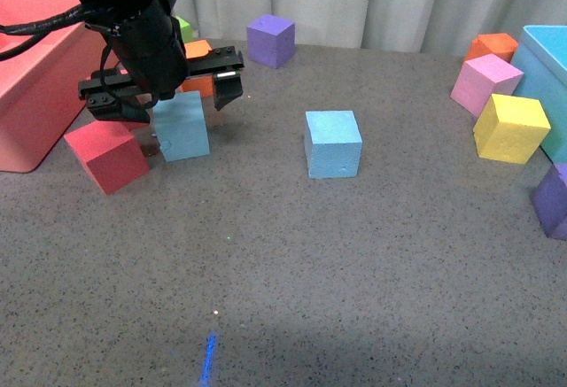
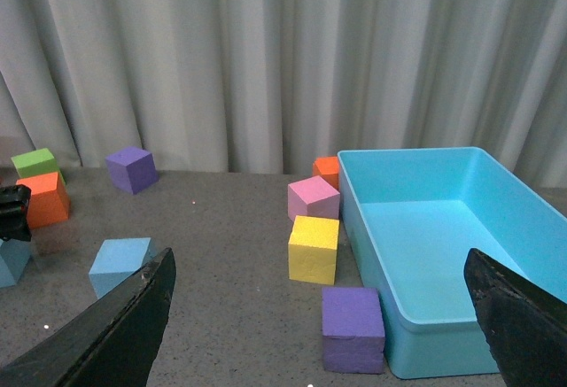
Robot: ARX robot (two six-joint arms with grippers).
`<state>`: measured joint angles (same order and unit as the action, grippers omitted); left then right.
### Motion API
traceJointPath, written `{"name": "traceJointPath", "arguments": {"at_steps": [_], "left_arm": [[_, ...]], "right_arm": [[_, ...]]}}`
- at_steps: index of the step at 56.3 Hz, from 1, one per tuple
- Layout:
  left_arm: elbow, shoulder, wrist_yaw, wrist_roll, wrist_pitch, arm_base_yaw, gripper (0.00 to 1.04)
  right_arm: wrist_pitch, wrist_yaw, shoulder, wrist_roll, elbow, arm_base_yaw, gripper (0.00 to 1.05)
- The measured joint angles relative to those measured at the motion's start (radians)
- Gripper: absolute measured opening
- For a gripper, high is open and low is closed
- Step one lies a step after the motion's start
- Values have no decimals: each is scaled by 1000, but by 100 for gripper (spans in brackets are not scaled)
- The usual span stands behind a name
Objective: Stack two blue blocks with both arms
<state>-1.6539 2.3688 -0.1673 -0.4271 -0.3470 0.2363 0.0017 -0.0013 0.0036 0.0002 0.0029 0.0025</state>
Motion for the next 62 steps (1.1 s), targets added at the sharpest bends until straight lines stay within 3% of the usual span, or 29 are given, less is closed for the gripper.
{"name": "traceJointPath", "arguments": {"at_steps": [4,11,17,33,48,62], "left_arm": [[-16,19,-13,3,-21,0,91],[-22,33,-18,6,-29,0,68],[-21,32,-23,6,-38,6,55],[43,-39,-20,3,-26,48,50],[70,-173,-61,-22,-46,170,48],[-71,-132,-84,-72,-148,291,48]], "right_arm": [[0,0,0,0,0,0,95],[0,0,0,0,0,0,95],[0,0,0,0,0,0,95],[0,0,0,0,0,0,95],[0,0,0,0,0,0,95],[0,0,0,0,0,0,95]]}}
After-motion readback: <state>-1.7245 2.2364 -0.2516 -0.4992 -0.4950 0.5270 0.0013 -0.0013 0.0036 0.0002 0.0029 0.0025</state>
